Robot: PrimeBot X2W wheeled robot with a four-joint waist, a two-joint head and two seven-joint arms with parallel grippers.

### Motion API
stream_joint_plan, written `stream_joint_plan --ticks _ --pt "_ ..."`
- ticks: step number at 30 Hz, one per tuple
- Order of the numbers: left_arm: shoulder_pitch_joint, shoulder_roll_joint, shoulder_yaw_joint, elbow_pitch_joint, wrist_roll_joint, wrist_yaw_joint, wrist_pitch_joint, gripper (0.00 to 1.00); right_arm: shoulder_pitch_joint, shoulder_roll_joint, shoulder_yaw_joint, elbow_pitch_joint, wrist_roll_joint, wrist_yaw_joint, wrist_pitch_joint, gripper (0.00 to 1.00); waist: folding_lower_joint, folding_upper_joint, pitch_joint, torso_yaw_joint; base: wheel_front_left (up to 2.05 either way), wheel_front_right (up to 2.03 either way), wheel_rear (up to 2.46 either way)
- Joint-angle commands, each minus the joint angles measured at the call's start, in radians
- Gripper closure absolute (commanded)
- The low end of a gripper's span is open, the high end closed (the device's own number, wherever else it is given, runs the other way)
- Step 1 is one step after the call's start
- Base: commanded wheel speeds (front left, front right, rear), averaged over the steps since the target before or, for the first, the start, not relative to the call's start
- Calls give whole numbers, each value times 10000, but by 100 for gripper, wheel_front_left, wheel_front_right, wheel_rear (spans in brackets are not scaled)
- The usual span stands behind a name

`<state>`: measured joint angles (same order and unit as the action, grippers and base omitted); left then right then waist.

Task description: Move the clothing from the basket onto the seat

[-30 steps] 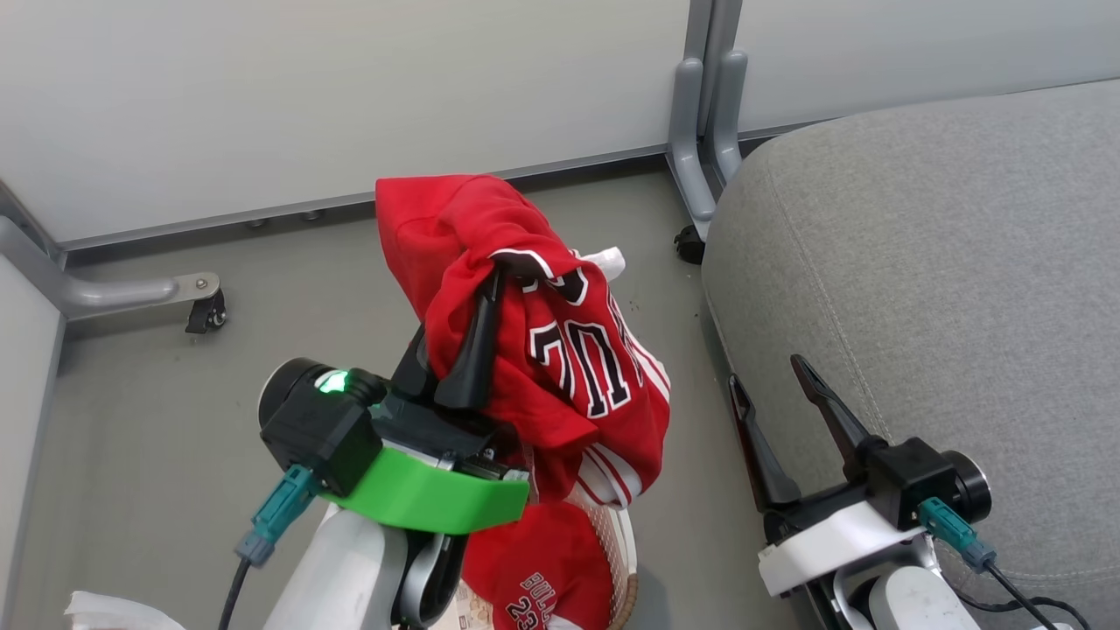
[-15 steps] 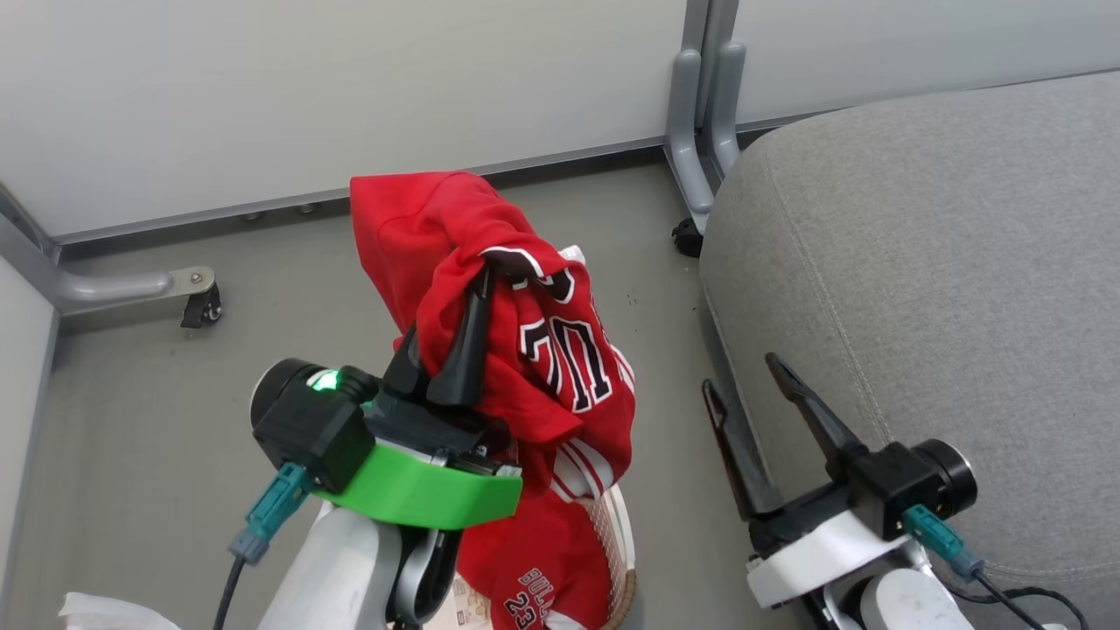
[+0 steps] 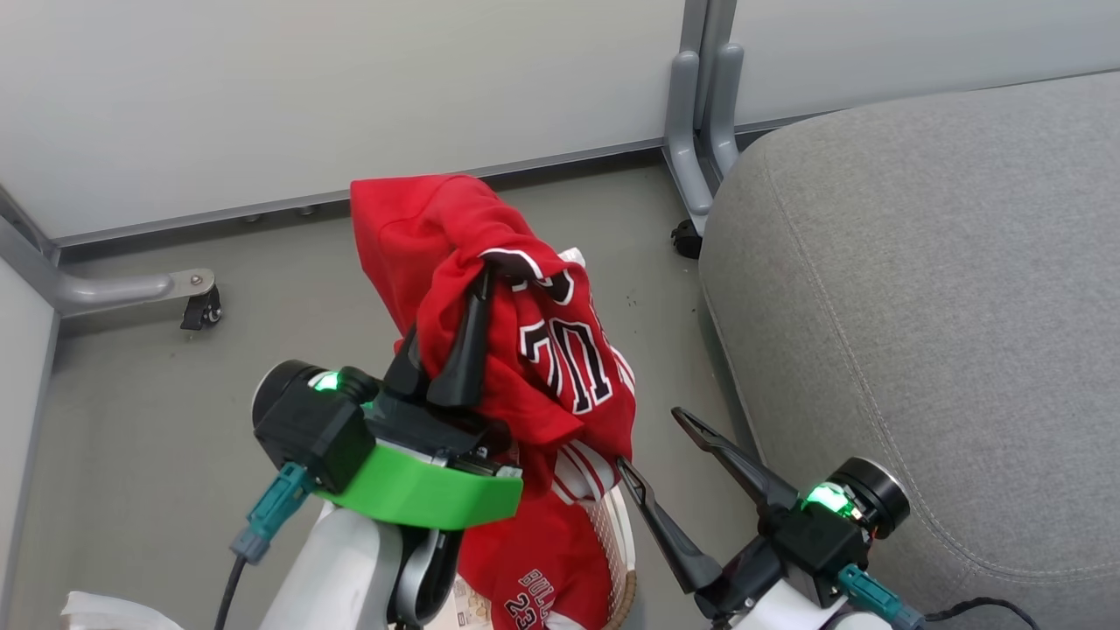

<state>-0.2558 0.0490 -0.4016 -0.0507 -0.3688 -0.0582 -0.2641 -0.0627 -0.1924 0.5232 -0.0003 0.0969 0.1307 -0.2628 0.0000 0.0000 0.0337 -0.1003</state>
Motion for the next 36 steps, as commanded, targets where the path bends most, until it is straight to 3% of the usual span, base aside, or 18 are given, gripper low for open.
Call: stream_joint_plan --ticks 1,30,31,32,36 --pt "-13 27 -65 -33 -65 -64 -6 100 -92 81 -50 89 -106 -1 -31 0 0 0 1 39 0 0 0" --pt "-54 26 -2042 -2 -585 -559 -6 100 -1877 574 -70 2037 -1422 -1 -31 0 0 0 -111 636 0 0 0" --pt "-55 27 -2065 13 -598 -565 -6 100 -1874 639 -113 2119 -1317 -1 -31 45 0 0 -131 658 0 0 0" --pt "-47 27 -2073 26 -597 -564 -6 100 -1882 671 -141 2155 -1304 -1 -31 100 0 0 -155 681 0 0 0" --pt "10 26 -1962 58 -605 -580 -6 100 -1814 704 -110 2221 -1219 -1 -31 100 0 0 -209 732 0 0 0"
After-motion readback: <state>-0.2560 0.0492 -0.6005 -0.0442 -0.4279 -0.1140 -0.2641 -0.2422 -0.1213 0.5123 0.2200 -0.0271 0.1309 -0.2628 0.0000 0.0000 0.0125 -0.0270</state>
